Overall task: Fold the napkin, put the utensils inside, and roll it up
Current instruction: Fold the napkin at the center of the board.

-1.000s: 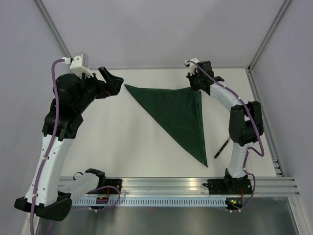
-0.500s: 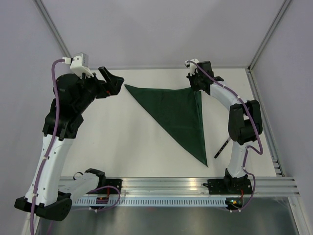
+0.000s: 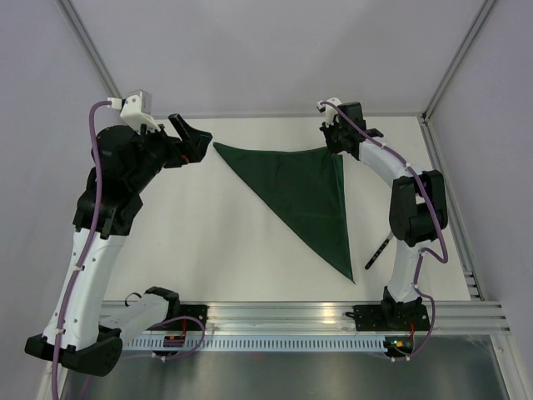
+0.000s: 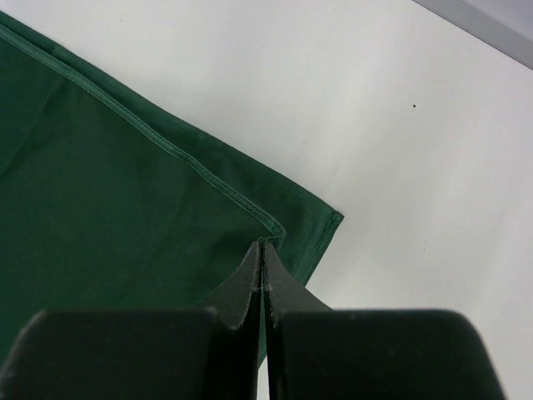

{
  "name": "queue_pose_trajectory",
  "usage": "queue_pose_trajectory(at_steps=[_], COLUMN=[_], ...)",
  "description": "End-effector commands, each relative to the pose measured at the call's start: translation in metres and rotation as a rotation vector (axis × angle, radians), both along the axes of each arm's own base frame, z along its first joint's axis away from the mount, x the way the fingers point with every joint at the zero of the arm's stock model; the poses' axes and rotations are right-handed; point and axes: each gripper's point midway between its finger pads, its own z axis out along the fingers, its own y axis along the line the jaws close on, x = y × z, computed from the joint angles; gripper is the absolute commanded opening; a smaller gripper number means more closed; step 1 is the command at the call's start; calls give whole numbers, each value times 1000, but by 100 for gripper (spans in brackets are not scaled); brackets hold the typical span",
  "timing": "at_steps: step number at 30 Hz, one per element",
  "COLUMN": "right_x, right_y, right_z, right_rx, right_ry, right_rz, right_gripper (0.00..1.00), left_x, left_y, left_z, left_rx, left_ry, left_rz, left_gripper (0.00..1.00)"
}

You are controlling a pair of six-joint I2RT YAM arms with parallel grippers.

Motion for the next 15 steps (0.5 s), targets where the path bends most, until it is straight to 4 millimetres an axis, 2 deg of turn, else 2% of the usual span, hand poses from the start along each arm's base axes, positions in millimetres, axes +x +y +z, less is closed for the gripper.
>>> queue_pose_trajectory(at_steps=[1,15], right_x=[14,16], right_y=[-5,-9], right_z=[18,10], right_rx=[4,-7], right_ry=[-53,-43], right_rz=[-22,-31], right_gripper=[0,0], left_x=[0,2], left_y=[-4,-5], left_z=[7,5], left_rx=[-46,-48], left_ry=[-15,-9], left_rz=[-11,-12], left_gripper=[100,100])
